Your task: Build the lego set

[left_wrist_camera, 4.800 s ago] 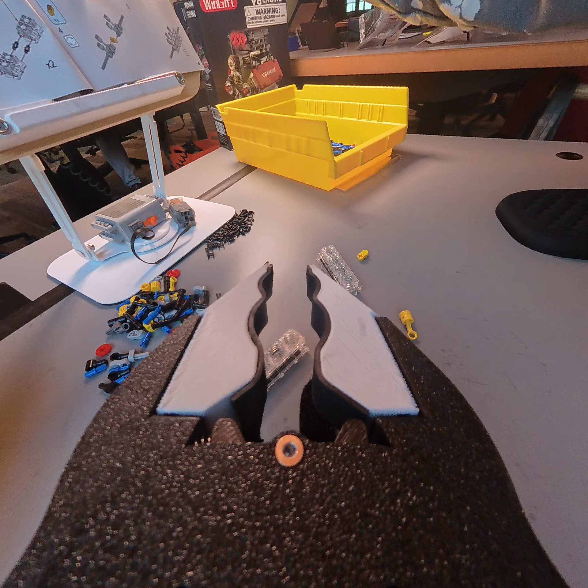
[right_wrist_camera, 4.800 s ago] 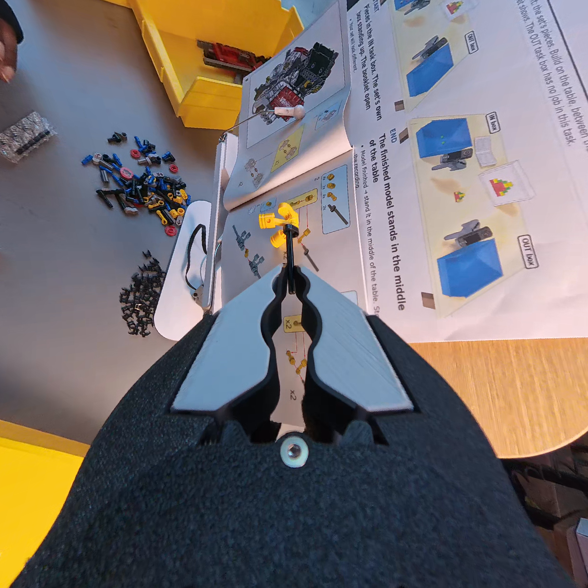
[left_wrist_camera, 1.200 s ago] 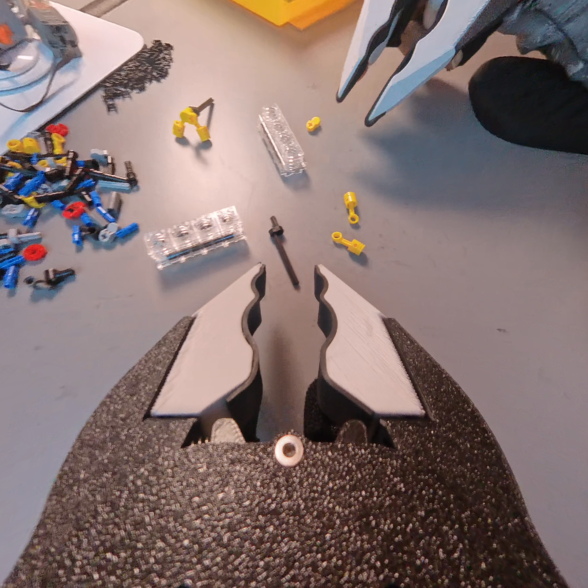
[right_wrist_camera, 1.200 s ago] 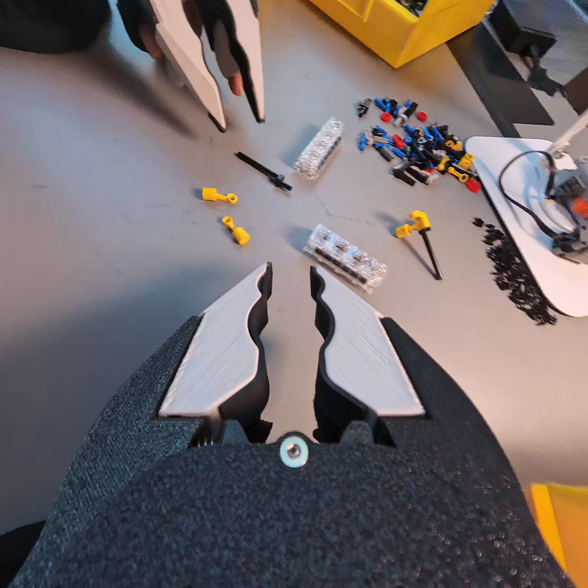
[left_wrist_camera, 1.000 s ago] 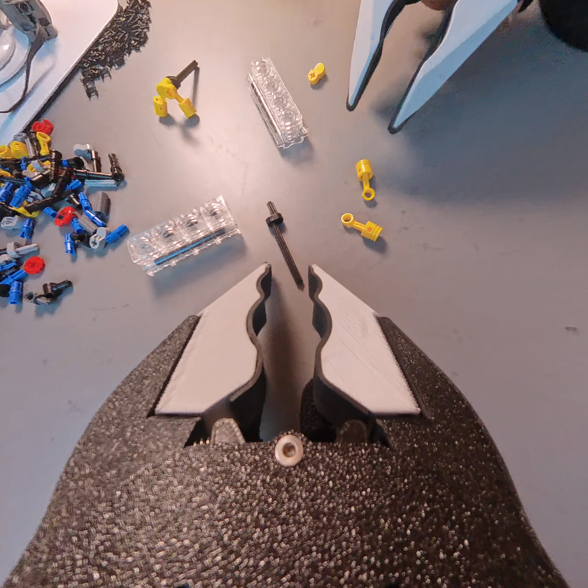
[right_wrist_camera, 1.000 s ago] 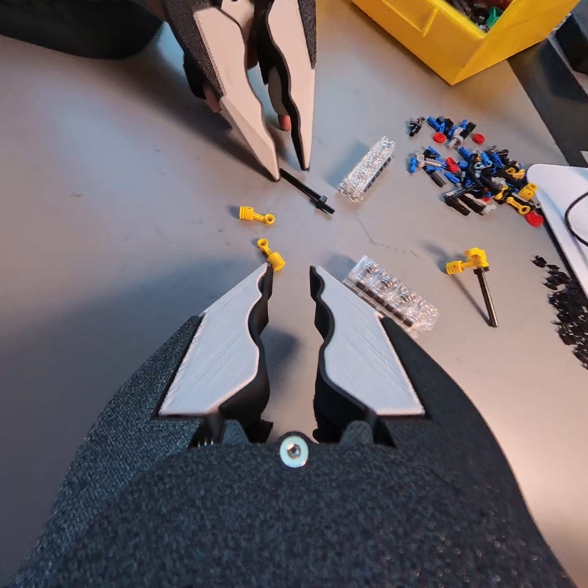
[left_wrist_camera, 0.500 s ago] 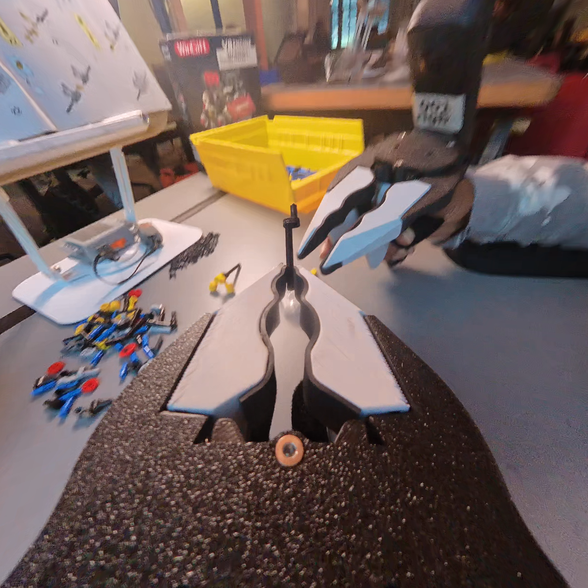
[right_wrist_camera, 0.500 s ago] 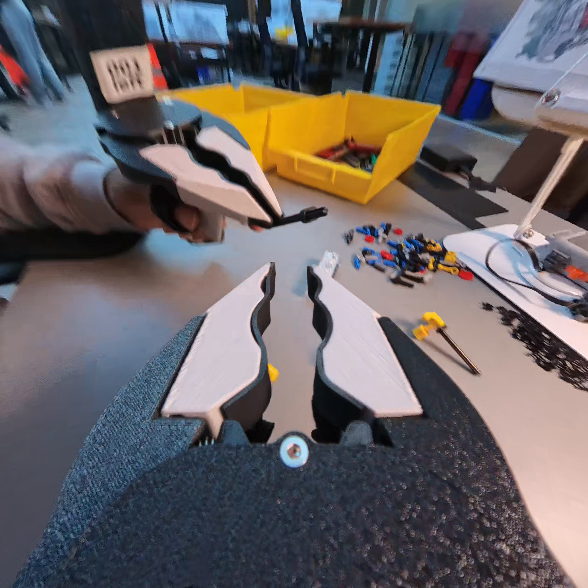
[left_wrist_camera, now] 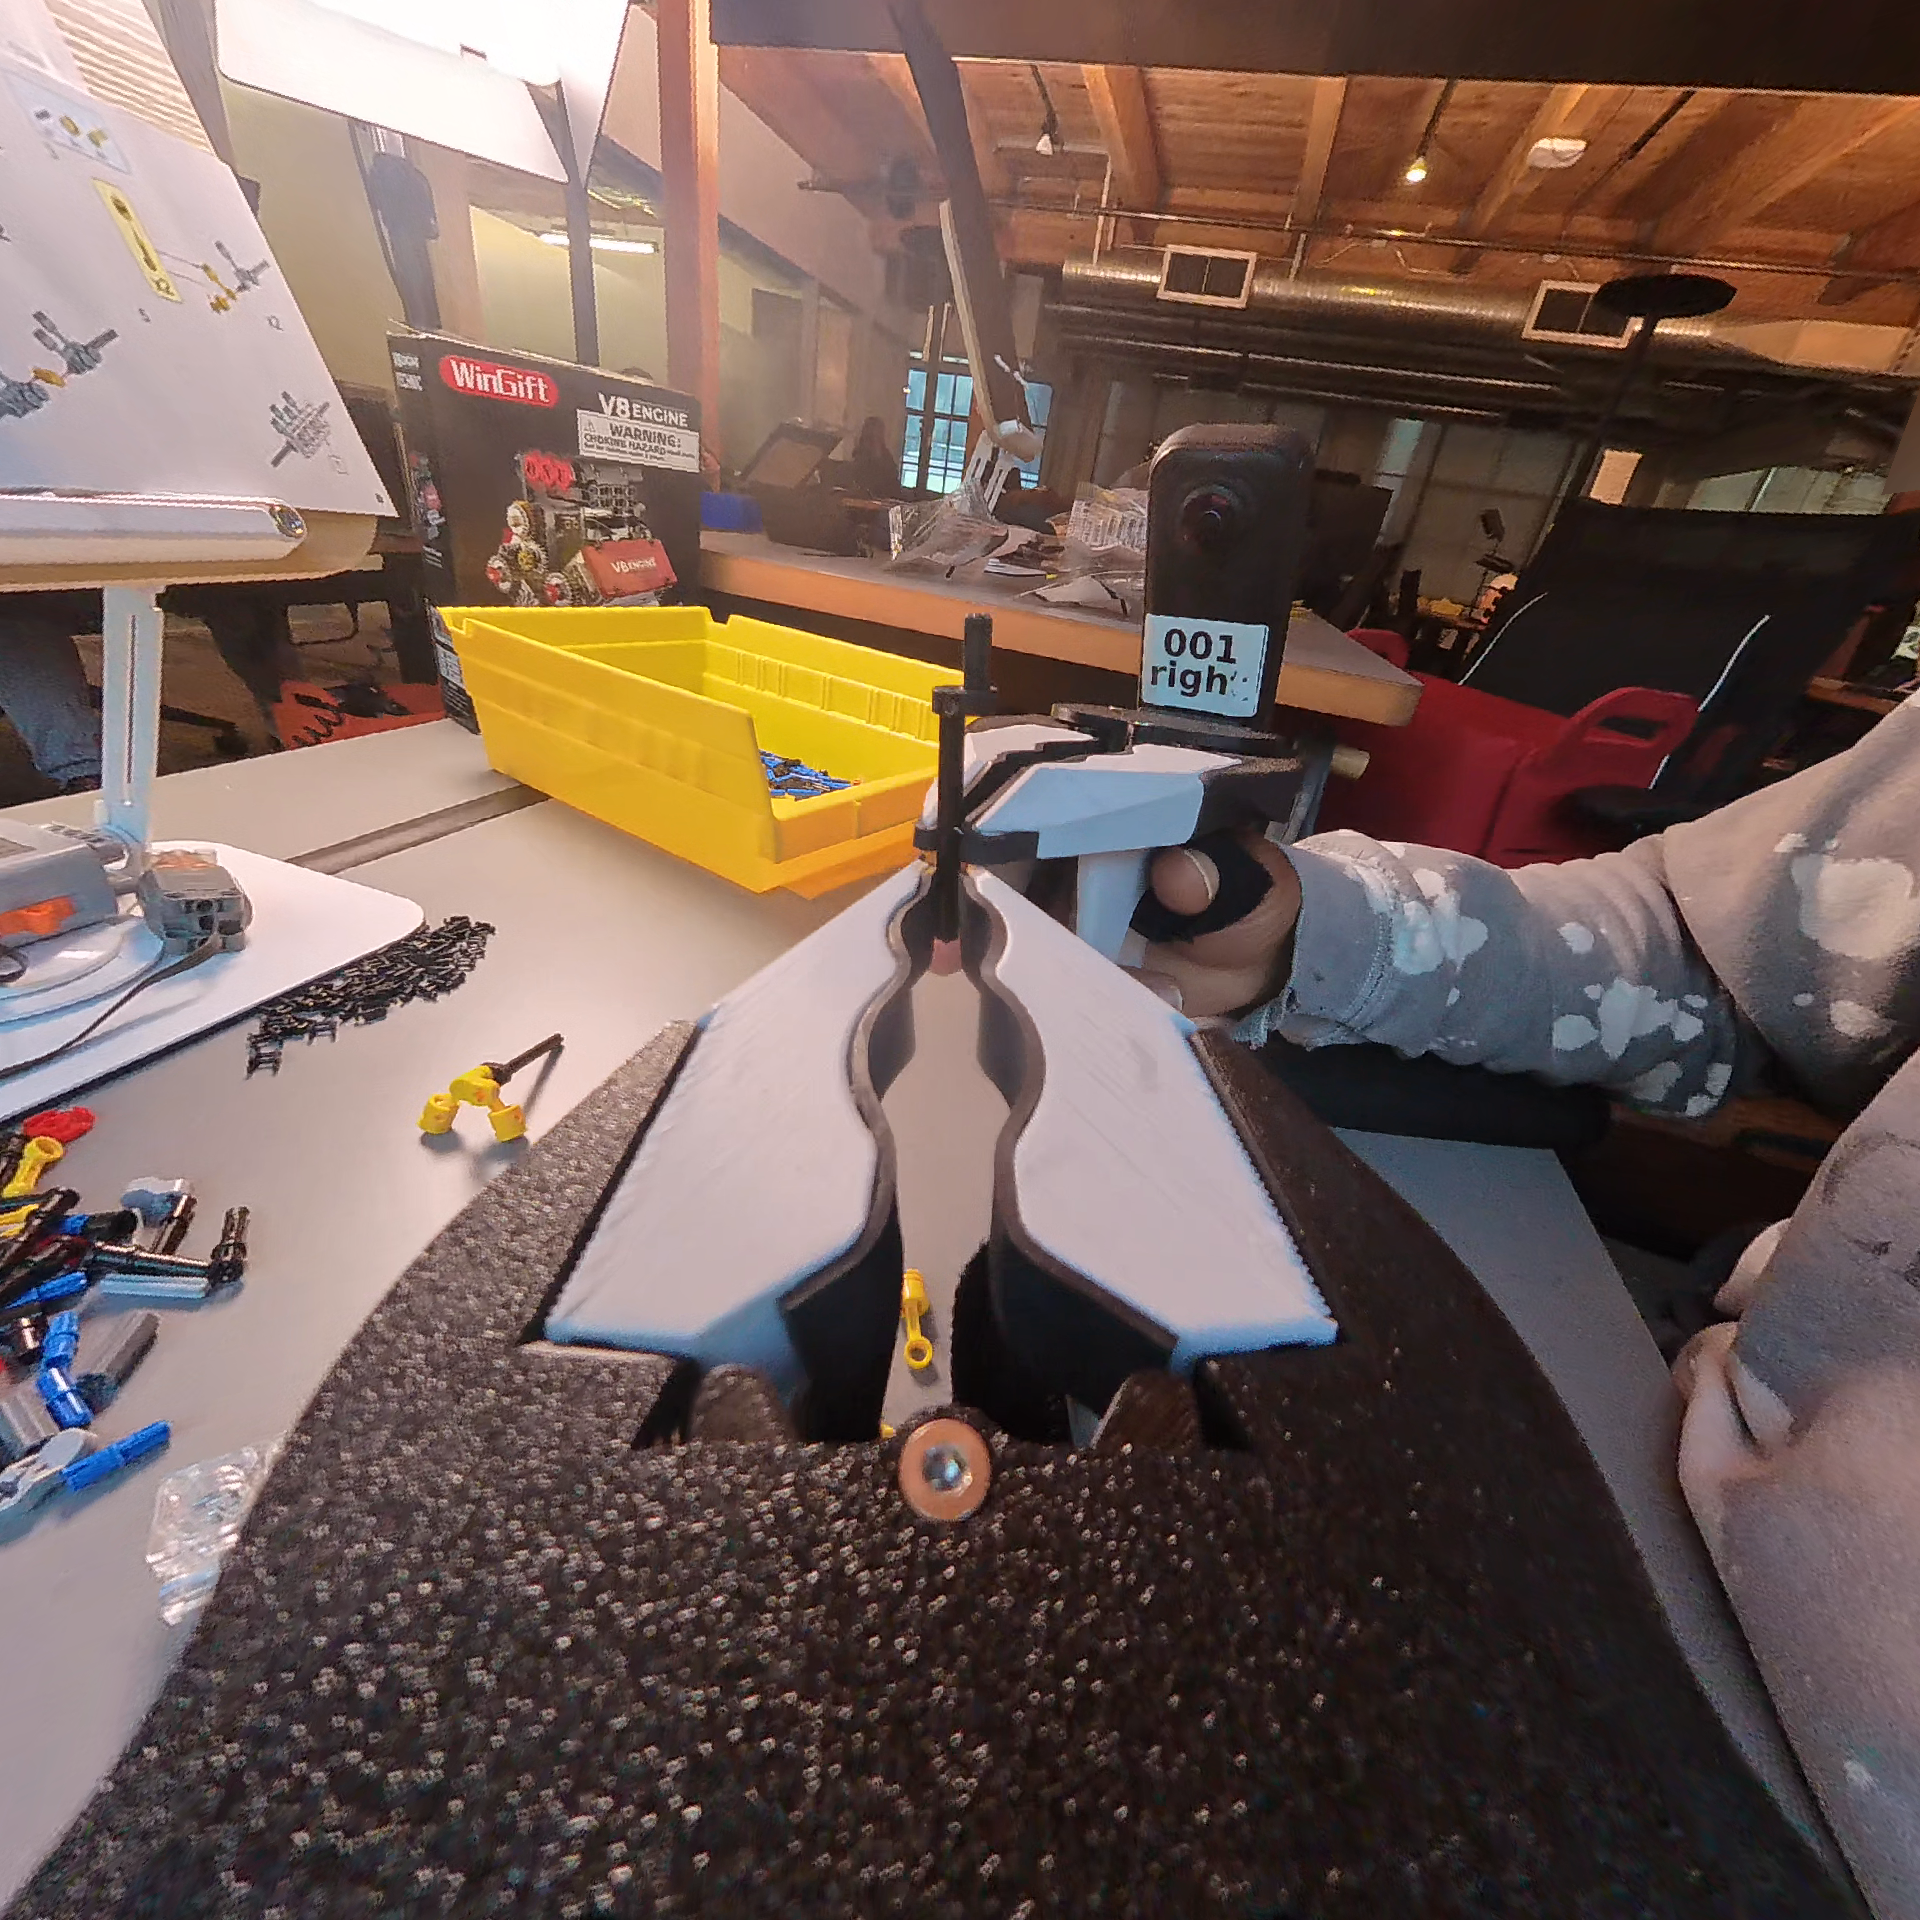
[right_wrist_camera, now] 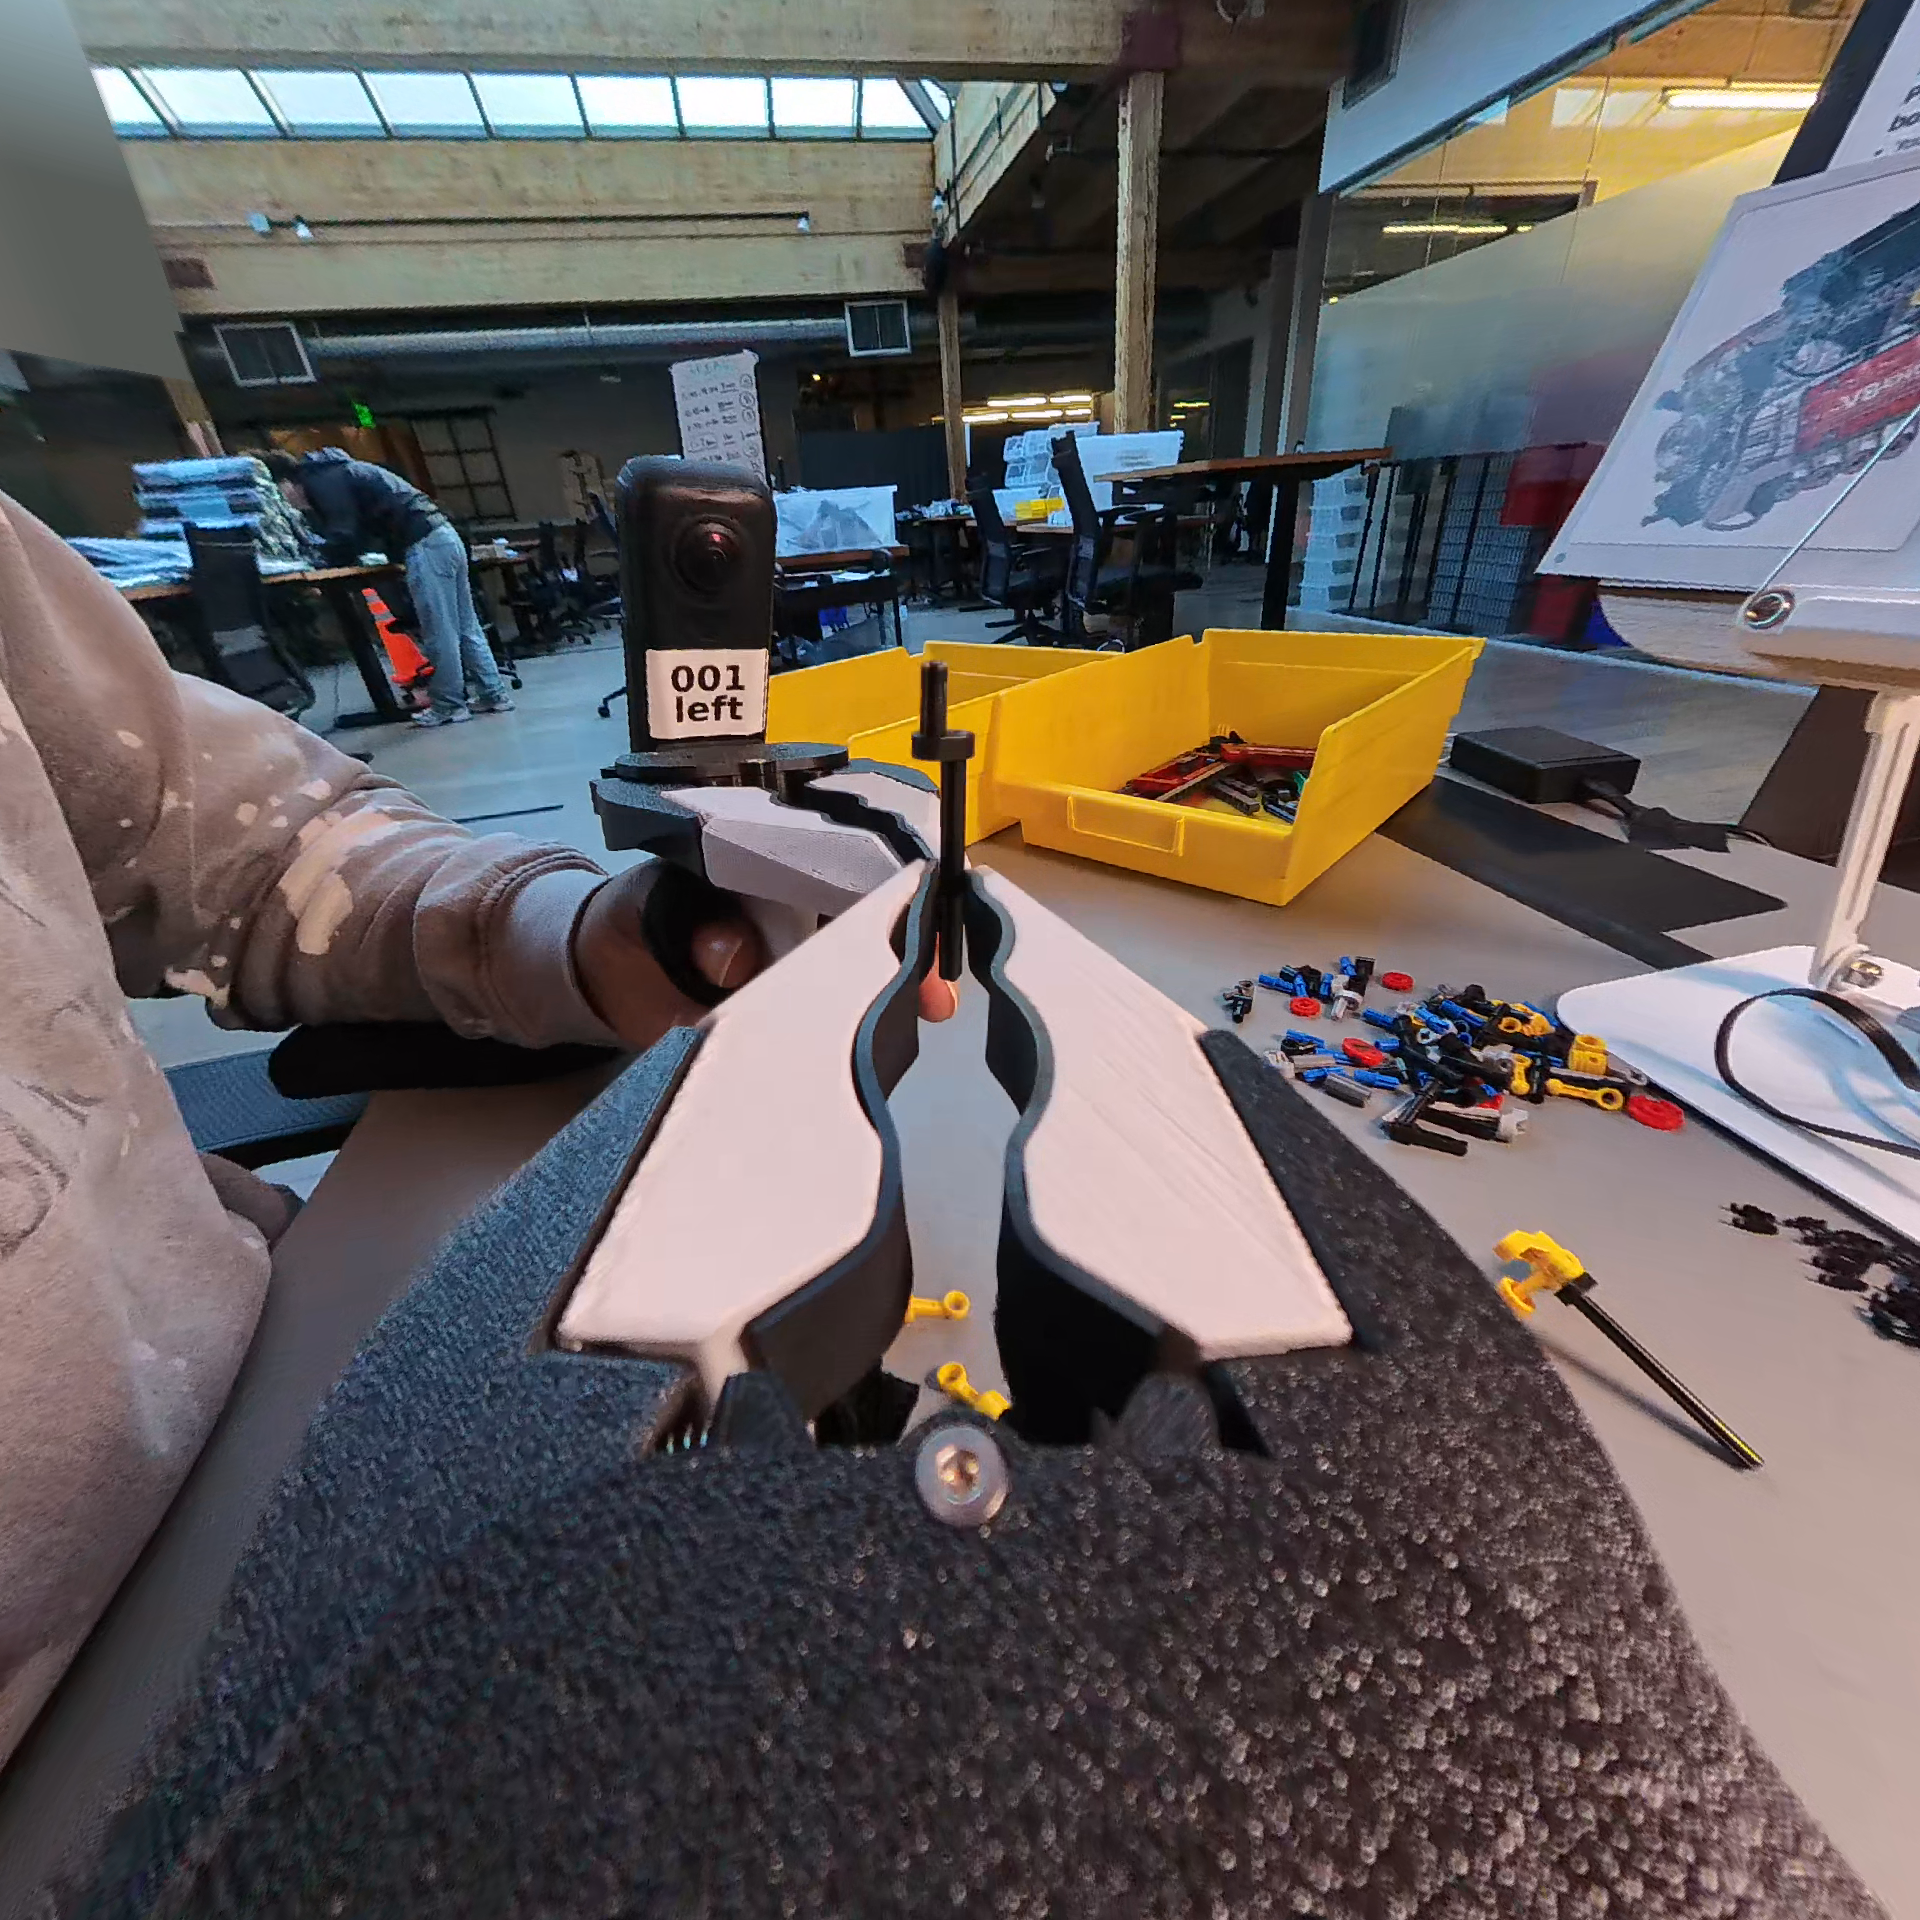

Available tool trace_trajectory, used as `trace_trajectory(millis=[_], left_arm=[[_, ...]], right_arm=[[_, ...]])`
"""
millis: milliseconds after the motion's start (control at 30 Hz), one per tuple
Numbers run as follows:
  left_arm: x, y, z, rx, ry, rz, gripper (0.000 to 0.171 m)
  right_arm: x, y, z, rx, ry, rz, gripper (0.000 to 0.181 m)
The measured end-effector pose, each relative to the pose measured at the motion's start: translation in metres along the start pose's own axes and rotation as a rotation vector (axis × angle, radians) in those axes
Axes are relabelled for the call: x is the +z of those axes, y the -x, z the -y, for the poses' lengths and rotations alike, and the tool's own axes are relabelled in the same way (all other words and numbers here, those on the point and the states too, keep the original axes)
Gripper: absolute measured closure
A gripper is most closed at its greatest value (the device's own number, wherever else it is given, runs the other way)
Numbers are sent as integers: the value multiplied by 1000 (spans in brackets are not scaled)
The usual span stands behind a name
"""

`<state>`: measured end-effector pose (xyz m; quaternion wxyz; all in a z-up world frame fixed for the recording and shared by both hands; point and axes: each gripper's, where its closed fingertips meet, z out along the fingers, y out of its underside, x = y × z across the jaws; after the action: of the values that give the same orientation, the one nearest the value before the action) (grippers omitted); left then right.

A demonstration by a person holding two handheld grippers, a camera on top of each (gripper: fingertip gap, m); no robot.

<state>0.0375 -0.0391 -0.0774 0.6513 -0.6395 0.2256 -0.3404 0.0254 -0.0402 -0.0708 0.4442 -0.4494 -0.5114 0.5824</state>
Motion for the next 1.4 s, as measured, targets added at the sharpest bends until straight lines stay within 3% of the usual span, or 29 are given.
trace_trajectory(millis=[133, 267, 367, 533, 667, 733, 867, 1033, 1200, 1400], left_arm=[[-3, 2, -6, -15, 36, 0, 169], [-16, 12, -2, -83, 4, -8, 148], [-22, 7, 1, -112, -4, -82, 142], [-18, -14, -8, -73, 57, -186, 142], [-17, -29, -15, -52, 98, -248, 155], [-17, -31, -17, -42, 111, -257, 167], [-16, -29, -15, -51, 103, -236, 167], [-12, -9, -11, -113, 60, -111, 168], [-15, 19, -2, -265, -23, 1, 168], [-19, 31, 3, -381, -91, 52, 168]], right_arm=[[-2, 0, -4, -58, 24, -9, 177], [-10, -2, -10, -42, 78, 24, 177], [-13, 5, -22, -47, 140, 77, 177], [-8, 27, -32, -27, 178, 190, 177], [-6, 36, -40, -2, 205, 239, 177], [-7, 37, -40, 8, 205, 246, 177], [-7, 34, -38, 24, 191, 238, 177], [-4, 16, -36, -20, 163, 121, 178], [3, -7, -36, -290, 178, -114, 166], [17, -18, -37, -521, 225, -306, 167]])
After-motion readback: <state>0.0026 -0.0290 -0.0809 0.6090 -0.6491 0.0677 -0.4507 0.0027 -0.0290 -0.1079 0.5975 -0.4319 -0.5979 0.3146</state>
